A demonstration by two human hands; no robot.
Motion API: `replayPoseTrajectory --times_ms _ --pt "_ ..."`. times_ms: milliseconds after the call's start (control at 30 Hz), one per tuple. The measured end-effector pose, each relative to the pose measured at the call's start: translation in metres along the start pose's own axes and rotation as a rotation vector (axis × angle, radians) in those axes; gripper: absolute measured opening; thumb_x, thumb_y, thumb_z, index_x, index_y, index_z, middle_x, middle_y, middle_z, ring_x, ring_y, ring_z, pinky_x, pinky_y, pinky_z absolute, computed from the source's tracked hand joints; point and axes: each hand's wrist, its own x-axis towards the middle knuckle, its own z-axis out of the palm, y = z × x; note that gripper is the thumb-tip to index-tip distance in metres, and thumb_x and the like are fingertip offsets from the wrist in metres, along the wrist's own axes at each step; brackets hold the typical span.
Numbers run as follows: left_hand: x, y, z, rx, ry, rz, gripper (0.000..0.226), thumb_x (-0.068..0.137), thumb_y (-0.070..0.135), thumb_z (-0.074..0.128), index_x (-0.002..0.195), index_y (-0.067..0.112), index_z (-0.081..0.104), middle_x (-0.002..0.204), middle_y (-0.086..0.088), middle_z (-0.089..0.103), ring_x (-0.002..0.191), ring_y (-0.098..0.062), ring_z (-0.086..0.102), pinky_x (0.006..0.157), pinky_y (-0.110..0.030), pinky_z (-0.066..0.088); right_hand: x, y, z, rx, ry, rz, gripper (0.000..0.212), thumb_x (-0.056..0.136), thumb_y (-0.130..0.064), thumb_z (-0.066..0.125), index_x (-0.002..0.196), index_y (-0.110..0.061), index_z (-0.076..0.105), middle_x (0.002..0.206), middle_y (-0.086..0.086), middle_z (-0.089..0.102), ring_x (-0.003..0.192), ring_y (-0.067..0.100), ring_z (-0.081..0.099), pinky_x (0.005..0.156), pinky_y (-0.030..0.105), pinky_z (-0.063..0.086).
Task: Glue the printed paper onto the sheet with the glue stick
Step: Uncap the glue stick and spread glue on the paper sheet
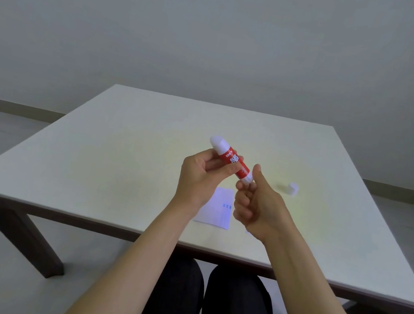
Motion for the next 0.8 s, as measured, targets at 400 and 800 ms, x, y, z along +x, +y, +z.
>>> replayPoseTrajectory --times_ms 400,800 --pt "0.001 -0.005 0.000 -0.013 -0.020 0.011 0.018 0.079 0.010 0.071 0.085 0.027 0.071 0.088 0.011 0.077 0.091 -0.006 0.071 0.077 -0.009 0.049 0.004 -0.001 -0.009 -0.169 -0.009 -0.072 0.050 0.089 -0.058 0.046 0.067 -0.014 0.058 0.048 -0.002 0.050 0.040 0.014 0.043 0.041 0.020 0.034" --pt "0.000 -0.017 -0.001 -0.028 -0.064 -0.011 0.015 0.078 0.017 0.072 0.080 0.031 0.074 0.092 0.009 0.077 0.094 -0.008 0.070 0.076 -0.010 0.049 0.009 0.003 -0.015 -0.013 -0.012 0.044 0.060 0.084 -0.063 0.049 0.059 -0.010 0.055 0.048 -0.002 0.038 0.033 0.011 0.032 0.031 0.018 0.028"
